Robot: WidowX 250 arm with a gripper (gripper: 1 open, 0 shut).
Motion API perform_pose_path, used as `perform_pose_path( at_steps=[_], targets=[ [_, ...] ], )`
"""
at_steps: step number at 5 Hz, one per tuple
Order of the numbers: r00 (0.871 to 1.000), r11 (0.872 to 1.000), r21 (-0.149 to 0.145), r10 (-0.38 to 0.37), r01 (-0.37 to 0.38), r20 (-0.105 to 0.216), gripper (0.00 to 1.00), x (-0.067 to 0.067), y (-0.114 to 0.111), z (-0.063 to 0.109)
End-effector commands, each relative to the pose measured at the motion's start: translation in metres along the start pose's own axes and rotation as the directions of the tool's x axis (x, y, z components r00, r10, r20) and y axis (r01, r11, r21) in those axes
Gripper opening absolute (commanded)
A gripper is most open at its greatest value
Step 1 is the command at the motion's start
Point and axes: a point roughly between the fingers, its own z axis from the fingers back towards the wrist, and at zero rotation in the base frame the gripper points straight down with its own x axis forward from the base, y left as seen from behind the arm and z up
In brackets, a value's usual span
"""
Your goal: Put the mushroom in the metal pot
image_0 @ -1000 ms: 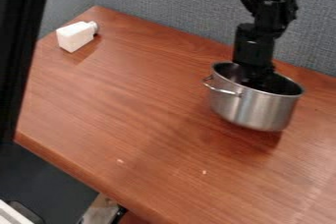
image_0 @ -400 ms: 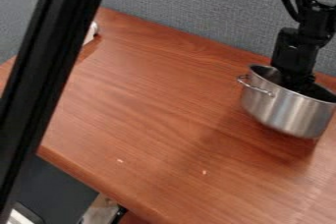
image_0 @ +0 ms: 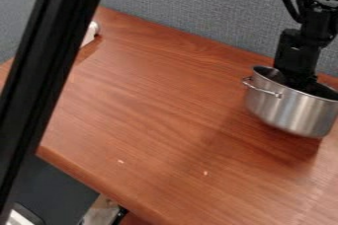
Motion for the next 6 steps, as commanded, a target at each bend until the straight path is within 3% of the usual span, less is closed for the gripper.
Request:
perform_pose_path(
  at_steps=[1, 2, 3, 4, 5, 6],
  targets=[
    [1.0, 1.0, 0.002, -0.006, 0.006, 0.004, 1.0, 0.001, -0.007, -0.013],
    [0.998, 0.999, 0.035, -0.043, 0.042, 0.042, 0.0, 0.004, -0.005, -0.024],
    [0.994, 0.995, 0.067, -0.08, 0.075, 0.077, 0.0, 0.008, -0.001, -0.032],
    [0.988, 0.989, 0.103, -0.116, 0.105, 0.106, 1.0, 0.012, 0.003, -0.034],
    [0.991, 0.995, 0.088, -0.048, 0.037, 0.122, 0.0, 0.012, -0.012, -0.031],
    [0.99, 0.997, 0.072, 0.023, -0.033, 0.136, 1.0, 0.012, -0.028, -0.029]
  ],
)
